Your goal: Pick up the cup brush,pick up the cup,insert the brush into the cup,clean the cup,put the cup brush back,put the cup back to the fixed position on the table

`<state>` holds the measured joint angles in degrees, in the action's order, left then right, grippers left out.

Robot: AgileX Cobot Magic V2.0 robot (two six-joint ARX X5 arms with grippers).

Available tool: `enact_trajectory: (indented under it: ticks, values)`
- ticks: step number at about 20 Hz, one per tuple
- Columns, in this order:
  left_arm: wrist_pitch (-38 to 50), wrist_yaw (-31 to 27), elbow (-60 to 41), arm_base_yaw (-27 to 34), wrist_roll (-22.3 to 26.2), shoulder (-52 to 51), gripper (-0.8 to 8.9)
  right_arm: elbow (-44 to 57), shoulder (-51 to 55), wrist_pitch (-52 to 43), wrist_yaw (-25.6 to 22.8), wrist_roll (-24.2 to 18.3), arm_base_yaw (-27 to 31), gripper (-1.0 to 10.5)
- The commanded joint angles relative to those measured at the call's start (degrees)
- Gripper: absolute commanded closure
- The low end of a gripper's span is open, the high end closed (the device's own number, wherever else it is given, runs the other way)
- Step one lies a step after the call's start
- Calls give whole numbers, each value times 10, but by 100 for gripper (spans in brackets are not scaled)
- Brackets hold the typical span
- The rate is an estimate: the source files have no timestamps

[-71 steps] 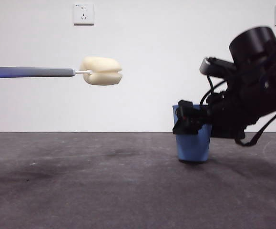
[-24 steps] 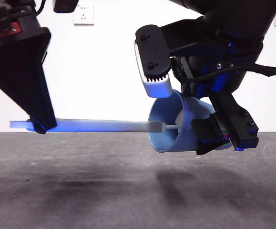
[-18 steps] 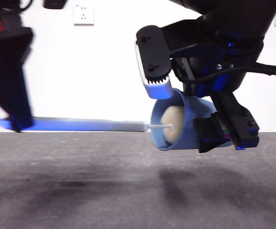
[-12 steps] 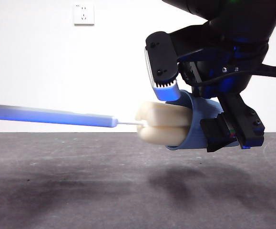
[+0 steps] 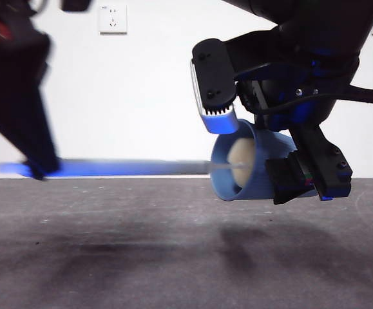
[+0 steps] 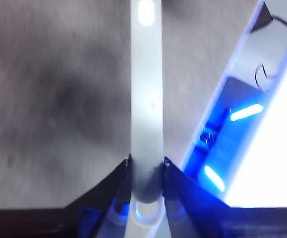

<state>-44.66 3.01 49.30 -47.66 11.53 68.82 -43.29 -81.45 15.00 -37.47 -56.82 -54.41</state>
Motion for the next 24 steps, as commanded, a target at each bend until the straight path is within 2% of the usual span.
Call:
enact_trajectory:
  ticks: [1,5,13,18,24]
  values:
    - [35,5,-1,0,-15,21,820,-2,0,-4,1,4,-5,963]
    - [45,3,0,0,-21,24,820,-2,0,-4,0,5,-8,963]
    - [-72,-36,0,1,-41,-28,820,-2,0,5,-4,40,-7,963]
    - [-162,-86,0,2,-56,-107,820,-2,0,5,-4,92,-7,963]
    - [-219,-99,-1,2,-90,-150,820,-2,27,-21,-35,175,3,963]
